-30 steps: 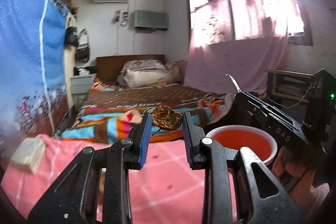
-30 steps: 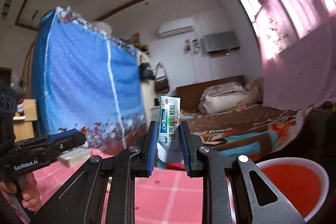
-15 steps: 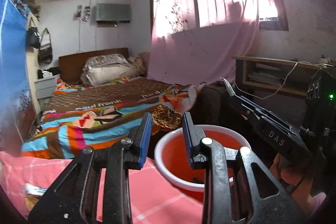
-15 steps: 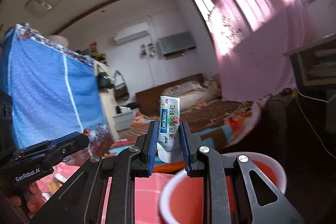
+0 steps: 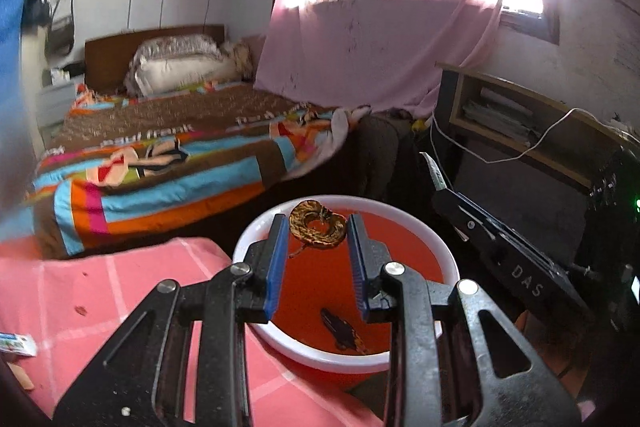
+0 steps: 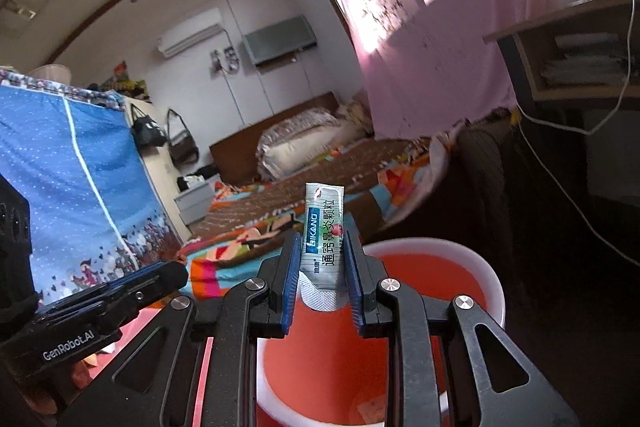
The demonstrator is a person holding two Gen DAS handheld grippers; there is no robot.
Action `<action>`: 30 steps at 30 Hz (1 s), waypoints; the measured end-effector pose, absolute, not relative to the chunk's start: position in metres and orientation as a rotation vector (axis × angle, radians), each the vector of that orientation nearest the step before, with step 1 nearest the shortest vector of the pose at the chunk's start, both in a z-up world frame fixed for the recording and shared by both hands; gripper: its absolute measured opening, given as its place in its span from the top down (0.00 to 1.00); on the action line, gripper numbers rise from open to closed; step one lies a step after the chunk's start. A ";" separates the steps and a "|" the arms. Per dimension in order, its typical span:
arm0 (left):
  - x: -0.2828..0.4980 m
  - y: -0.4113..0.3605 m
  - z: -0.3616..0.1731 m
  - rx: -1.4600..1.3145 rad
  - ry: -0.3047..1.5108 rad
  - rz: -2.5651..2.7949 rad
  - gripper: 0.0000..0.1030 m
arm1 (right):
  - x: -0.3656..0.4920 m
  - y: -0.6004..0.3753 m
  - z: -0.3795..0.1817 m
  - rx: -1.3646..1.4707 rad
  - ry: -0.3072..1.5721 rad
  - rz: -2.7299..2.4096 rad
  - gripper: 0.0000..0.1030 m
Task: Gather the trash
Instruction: 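Carry the ring and sachet over the red bucket and open both tools, then move both open tools back over the trash on the bedspread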
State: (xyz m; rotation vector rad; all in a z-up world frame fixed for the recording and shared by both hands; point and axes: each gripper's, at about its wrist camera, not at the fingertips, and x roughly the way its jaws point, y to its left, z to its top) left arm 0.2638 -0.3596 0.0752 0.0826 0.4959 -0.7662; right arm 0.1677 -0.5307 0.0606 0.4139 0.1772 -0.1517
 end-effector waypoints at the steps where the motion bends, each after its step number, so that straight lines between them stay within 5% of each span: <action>1: 0.268 -0.362 0.073 0.073 0.523 -0.770 0.65 | 0.168 -0.531 0.060 0.418 0.187 -0.156 0.80; 10: 0.286 -0.377 0.056 0.017 0.677 -0.771 0.63 | 0.181 -0.540 0.049 0.437 0.286 -0.174 0.80; 19: 0.287 -0.362 0.052 -0.027 0.691 -0.717 0.38 | 0.180 -0.543 0.047 0.449 0.296 -0.196 0.57; 25: 0.280 -0.325 0.061 -0.085 0.600 -0.628 0.05 | 0.175 -0.534 0.056 0.416 0.235 -0.201 0.52; 27: 0.273 -0.306 0.066 -0.111 0.526 -0.554 0.00 | 0.173 -0.528 0.060 0.390 0.210 -0.201 0.44; 29: 0.265 -0.285 0.070 -0.136 0.442 -0.473 0.00 | 0.170 -0.522 0.063 0.375 0.172 -0.190 0.11; 30: 0.264 -0.278 0.072 -0.134 0.424 -0.445 0.00 | 0.168 -0.519 0.065 0.373 0.144 -0.178 0.10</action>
